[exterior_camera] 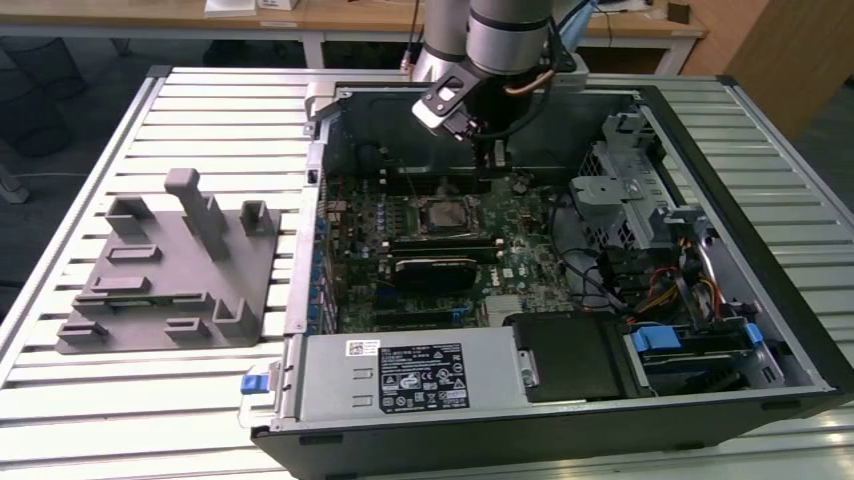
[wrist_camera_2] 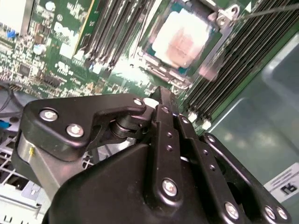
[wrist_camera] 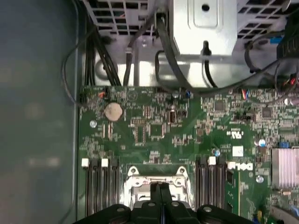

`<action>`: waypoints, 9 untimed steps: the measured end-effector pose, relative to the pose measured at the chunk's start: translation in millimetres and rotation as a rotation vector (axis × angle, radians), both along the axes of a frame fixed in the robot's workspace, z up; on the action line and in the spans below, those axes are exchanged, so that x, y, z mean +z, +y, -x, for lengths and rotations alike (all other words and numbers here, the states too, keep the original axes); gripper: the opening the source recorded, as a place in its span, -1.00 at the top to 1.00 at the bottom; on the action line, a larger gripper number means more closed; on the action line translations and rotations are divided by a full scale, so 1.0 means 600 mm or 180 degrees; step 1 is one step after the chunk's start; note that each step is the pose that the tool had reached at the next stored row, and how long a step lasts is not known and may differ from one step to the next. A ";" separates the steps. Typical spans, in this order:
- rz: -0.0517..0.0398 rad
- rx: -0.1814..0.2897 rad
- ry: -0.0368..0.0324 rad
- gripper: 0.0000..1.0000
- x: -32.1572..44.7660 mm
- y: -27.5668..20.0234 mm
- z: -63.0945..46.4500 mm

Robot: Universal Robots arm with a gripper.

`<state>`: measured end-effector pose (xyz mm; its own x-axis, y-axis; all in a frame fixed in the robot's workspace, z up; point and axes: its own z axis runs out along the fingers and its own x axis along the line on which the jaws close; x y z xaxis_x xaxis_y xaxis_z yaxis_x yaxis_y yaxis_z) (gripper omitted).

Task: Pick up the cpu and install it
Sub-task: 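Close the cpu cover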

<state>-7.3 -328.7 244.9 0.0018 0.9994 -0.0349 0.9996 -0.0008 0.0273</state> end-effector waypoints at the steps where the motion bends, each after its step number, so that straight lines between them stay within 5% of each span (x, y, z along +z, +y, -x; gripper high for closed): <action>1: 0.0000 0.0000 0.0000 0.79 -0.001 0.0000 0.002; 9: 0.0000 0.0000 0.0000 0.79 -0.013 0.0000 0.025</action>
